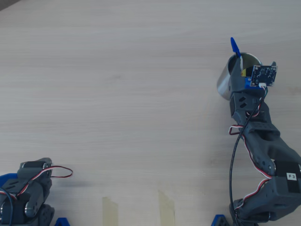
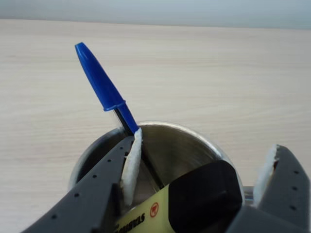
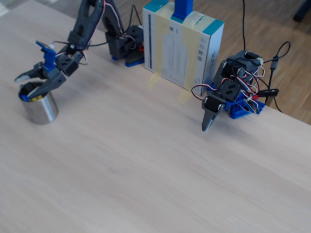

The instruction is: Grab the blue pen and put it in the silver cup.

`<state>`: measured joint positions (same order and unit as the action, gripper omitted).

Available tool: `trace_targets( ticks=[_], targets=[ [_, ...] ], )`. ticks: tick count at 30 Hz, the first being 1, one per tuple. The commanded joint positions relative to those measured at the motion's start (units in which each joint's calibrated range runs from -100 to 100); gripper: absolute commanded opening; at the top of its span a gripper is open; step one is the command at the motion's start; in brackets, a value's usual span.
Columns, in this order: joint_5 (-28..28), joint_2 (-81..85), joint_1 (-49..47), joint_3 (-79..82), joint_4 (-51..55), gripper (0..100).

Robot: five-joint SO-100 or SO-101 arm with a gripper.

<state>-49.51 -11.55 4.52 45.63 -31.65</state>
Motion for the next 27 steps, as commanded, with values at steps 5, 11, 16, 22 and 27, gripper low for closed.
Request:
trace_targets(
  ticks=[5, 11, 16, 22, 27],
  targets=[
    [0.1, 9.9, -1.2, 1.8, 3.3, 37],
    [0.1, 24.2, -2.5, 6.3, 13.6, 37],
    [-0.6, 37.3, -2.7, 13.4, 19.0, 37],
    [-3.0, 51.7, -2.2, 24.6, 25.8, 37],
    [-3.8, 63.7, -1.2, 31.8, 34.0, 37]
  ],
)
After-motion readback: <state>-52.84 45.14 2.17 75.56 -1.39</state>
